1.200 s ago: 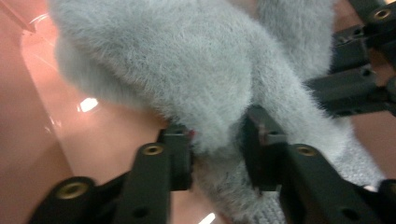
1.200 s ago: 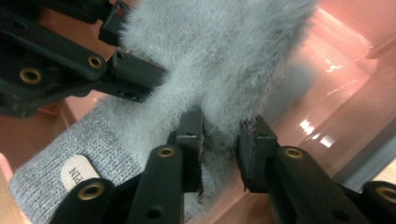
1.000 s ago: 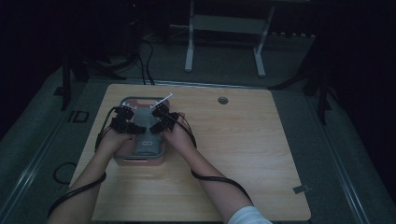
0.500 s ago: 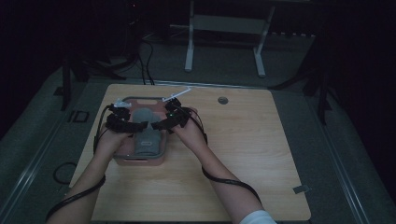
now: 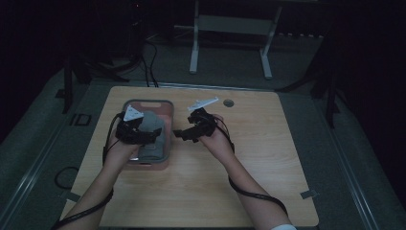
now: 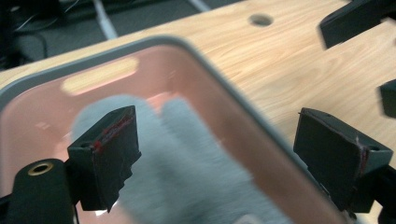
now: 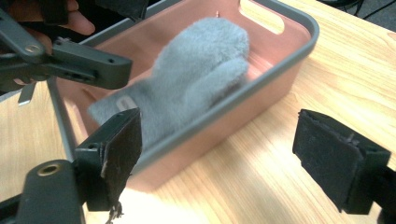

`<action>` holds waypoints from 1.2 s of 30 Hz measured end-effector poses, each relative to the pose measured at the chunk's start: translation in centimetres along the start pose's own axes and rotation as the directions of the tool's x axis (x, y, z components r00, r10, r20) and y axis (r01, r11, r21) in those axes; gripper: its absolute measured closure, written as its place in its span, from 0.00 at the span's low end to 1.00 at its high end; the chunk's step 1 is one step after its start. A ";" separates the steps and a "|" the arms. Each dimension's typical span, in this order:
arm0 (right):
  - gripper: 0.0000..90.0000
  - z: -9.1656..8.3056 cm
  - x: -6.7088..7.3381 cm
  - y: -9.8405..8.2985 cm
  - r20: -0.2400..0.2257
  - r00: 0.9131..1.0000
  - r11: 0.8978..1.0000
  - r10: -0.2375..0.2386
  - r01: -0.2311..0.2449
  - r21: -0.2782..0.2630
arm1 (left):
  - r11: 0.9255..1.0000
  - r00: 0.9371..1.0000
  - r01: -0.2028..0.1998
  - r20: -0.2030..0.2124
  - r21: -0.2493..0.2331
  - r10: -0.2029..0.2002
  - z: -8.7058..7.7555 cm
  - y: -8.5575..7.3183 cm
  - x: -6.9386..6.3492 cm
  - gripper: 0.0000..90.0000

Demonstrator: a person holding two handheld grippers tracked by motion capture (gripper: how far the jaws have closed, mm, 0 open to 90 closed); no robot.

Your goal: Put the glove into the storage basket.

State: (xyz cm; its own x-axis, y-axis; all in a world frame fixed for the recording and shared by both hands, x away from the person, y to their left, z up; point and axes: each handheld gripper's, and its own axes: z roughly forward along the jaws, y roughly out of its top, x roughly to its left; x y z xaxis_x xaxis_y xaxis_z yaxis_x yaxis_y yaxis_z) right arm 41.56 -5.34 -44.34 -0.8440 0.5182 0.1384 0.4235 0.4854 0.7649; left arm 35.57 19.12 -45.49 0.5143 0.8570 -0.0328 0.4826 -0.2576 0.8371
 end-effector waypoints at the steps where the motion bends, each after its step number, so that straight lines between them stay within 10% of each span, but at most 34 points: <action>1: 0.17 -0.3 -0.1 -0.4 -0.003 1.000 1.000 -0.003 0.003 -0.002 | 1.000 1.000 -0.004 0.013 -0.008 0.004 0.0 0.0 -0.5 0.16; 24: 0.17 -6.9 -1.8 -8.8 0.004 0.999 0.999 -0.037 0.038 -0.008 | 0.989 0.975 -0.131 0.172 -0.069 0.141 1.6 -0.6 -9.5 0.16; 36: 0.17 -10.1 -4.1 -14.2 0.041 0.999 0.999 -0.022 0.021 0.027 | 0.983 0.942 -0.171 0.281 -0.060 0.181 4.5 -2.0 -12.8 0.16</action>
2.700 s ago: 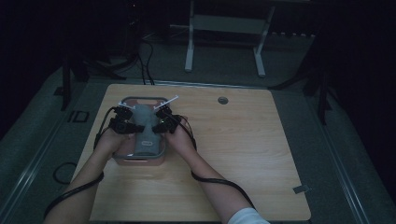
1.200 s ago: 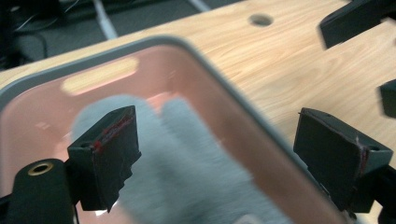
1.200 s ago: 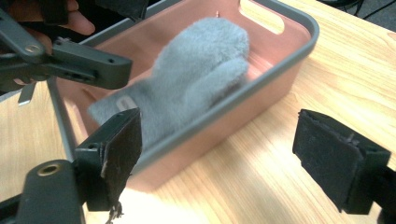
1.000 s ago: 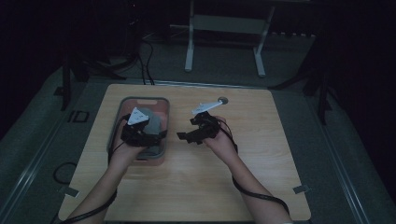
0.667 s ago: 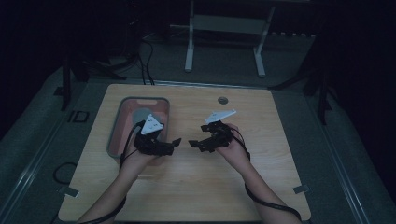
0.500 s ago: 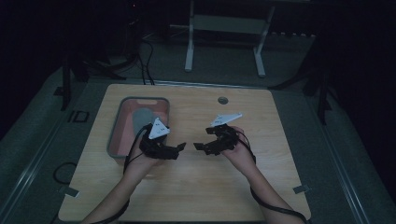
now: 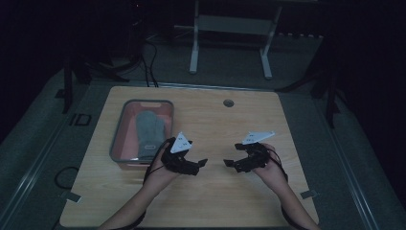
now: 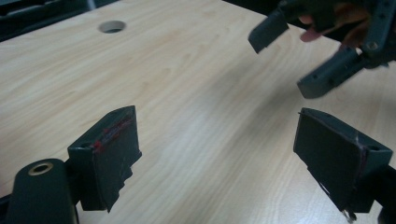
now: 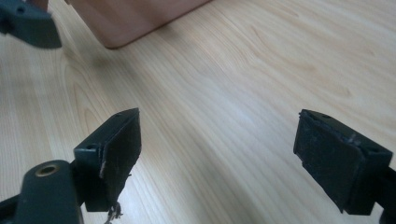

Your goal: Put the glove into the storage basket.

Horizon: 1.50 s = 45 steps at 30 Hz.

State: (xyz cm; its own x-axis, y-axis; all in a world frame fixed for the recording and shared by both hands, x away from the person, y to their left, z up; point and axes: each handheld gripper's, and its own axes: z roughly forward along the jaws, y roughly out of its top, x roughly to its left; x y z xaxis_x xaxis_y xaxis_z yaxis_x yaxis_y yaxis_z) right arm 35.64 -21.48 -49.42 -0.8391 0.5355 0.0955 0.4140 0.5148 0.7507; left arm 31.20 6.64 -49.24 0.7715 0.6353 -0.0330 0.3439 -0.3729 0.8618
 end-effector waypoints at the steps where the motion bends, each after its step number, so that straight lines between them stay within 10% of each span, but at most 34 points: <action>1: 0.16 -0.1 -0.2 -0.4 0.001 1.000 1.000 0.004 -0.004 -0.001 | 1.000 1.000 0.000 0.016 0.001 0.000 0.4 -0.1 -0.3 0.16; 17: 0.16 0.2 -0.5 -5.9 -0.012 0.997 0.997 0.071 -0.071 -0.002 | 0.999 0.994 -0.011 0.109 0.037 0.007 3.5 -3.5 -3.5 0.16; 45: 0.15 -3.1 -0.9 -10.8 0.106 0.994 0.998 0.031 -0.025 -0.055 | 1.000 0.993 -0.016 0.114 -0.027 0.019 3.3 -6.0 -4.0 0.16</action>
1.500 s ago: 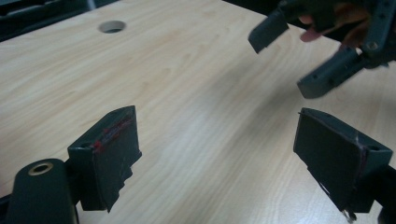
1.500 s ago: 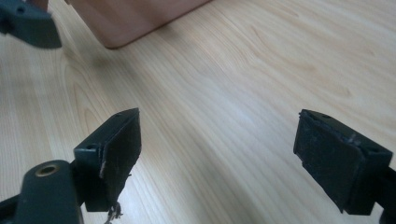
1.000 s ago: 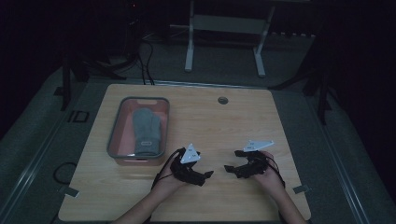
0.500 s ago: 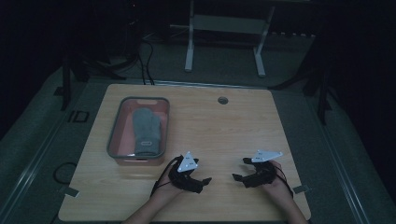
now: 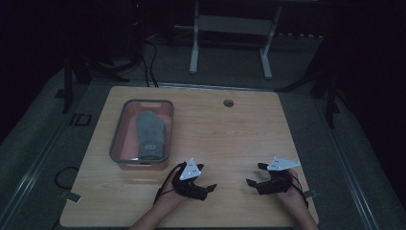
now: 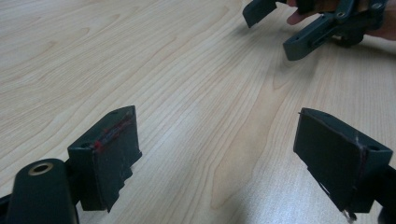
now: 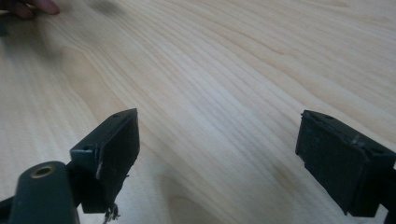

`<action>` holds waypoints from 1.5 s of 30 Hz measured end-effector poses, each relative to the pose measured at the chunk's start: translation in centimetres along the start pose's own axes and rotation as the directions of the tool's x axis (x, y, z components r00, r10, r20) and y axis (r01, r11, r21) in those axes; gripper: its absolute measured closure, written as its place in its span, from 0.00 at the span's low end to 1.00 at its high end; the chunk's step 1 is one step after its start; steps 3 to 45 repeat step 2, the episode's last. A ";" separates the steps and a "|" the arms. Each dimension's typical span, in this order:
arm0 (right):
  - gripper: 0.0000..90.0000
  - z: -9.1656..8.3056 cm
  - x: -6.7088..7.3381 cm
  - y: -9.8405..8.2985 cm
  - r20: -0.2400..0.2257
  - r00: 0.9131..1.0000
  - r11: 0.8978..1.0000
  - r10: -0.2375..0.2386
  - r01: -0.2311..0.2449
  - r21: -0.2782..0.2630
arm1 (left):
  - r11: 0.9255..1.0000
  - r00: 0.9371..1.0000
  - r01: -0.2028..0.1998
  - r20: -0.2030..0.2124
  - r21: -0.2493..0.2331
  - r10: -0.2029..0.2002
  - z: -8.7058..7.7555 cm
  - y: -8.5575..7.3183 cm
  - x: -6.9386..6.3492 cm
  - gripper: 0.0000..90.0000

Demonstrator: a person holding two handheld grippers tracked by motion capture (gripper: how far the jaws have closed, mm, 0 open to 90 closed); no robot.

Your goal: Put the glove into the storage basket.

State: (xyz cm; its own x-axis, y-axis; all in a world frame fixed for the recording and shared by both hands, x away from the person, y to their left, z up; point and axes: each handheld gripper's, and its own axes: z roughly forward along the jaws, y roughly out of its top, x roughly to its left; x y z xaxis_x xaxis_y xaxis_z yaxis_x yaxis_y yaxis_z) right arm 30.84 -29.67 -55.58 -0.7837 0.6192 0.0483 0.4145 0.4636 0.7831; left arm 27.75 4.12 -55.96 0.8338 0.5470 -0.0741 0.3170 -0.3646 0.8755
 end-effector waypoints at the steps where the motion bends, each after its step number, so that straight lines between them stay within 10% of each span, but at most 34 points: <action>1: 0.15 0.1 -0.1 -0.1 0.001 1.000 1.000 0.000 0.000 0.006 | 1.000 1.000 -0.001 0.001 -0.002 0.001 0.0 -0.1 0.0 0.16; 45: 0.15 0.1 -0.1 -0.1 0.001 1.000 1.000 0.000 0.000 0.006 | 1.000 1.000 -0.001 0.001 -0.002 0.001 0.0 -0.1 0.0 0.16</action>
